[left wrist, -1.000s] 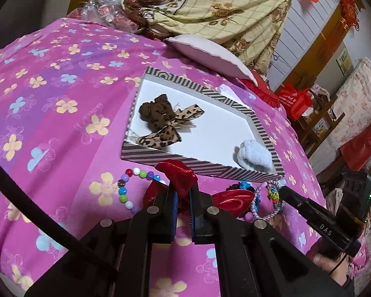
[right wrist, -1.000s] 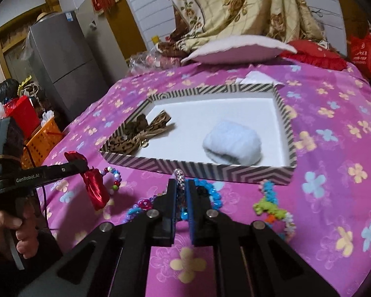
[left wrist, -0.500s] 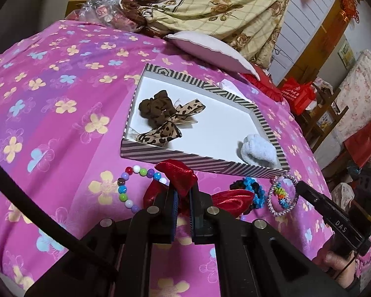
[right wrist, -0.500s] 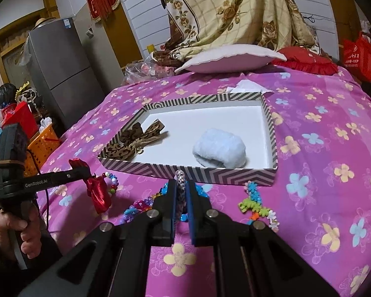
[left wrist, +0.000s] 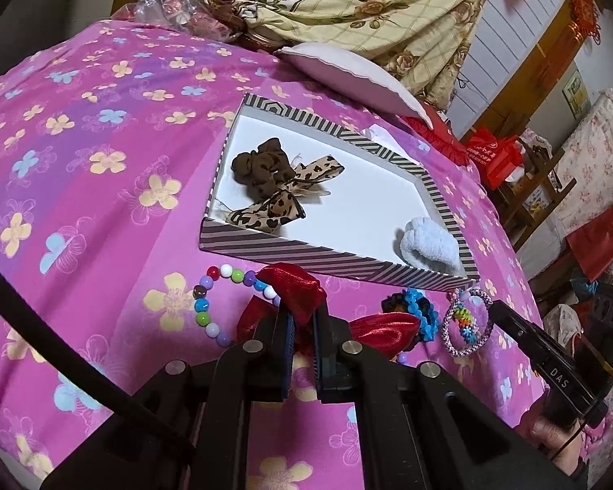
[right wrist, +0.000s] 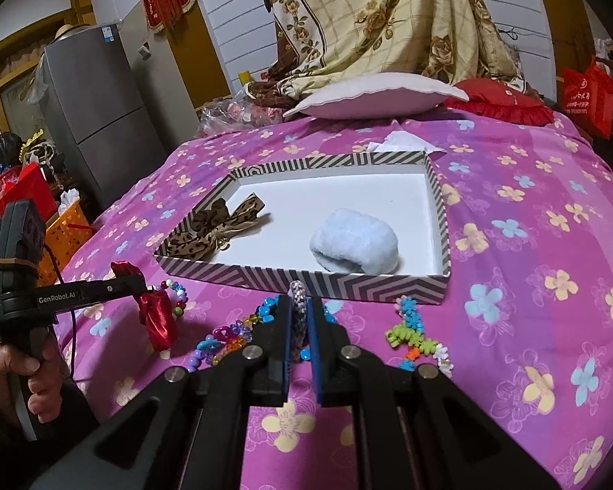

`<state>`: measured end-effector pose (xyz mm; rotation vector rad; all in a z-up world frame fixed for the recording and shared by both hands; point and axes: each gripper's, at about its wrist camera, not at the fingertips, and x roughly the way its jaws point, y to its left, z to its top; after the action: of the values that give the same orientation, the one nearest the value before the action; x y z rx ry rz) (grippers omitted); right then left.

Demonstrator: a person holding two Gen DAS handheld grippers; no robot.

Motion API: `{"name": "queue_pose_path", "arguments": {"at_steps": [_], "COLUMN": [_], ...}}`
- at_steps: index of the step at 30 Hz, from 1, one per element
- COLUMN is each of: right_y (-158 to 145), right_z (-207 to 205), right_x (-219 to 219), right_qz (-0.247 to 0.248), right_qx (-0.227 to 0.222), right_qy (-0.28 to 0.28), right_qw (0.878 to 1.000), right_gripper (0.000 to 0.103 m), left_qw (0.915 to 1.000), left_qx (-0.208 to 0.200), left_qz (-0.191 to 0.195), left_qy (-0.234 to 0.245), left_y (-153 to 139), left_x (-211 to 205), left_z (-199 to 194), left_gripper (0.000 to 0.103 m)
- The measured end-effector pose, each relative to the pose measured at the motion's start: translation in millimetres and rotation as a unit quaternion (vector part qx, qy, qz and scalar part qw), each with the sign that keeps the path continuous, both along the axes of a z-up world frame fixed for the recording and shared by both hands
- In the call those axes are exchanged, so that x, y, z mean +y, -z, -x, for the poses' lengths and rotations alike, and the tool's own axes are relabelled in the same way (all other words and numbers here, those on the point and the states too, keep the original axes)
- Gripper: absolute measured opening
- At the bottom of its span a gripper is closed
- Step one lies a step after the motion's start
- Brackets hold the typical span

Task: Organize jewelry
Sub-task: 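Lower the red bow and silver bracelet into the tray and open both grippers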

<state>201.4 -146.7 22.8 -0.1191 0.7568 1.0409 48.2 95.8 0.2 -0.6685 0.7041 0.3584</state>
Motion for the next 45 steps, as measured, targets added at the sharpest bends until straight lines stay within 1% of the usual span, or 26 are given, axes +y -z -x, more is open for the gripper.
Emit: {"name": "queue_pose_path", "arguments": {"at_steps": [15,40,45], "right_y": [3.2,1.6,-4.5], "right_z": [1.2,2.2,0.1], "right_x": [3.1,3.2,-0.2], "right_qz": [0.008,0.006,-0.009], "right_qx": [-0.002,-0.004,-0.006], "right_qy": [-0.006,-0.006,0.0], "right_qw": [1.0,1.0,1.0], "right_gripper": [0.008,0.008,0.008], "left_qw": [1.0,1.0,1.0], "left_qx": [0.003,0.004,-0.004], "left_qz": [0.001,0.001,-0.001], "left_qy": [0.0,0.0,0.0], "left_y": [1.1,2.0,1.2], "left_x": [-0.4,-0.9,-1.7], "left_z": [-1.2,-1.8,-0.4], "left_gripper": [0.0,0.0,0.0]}}
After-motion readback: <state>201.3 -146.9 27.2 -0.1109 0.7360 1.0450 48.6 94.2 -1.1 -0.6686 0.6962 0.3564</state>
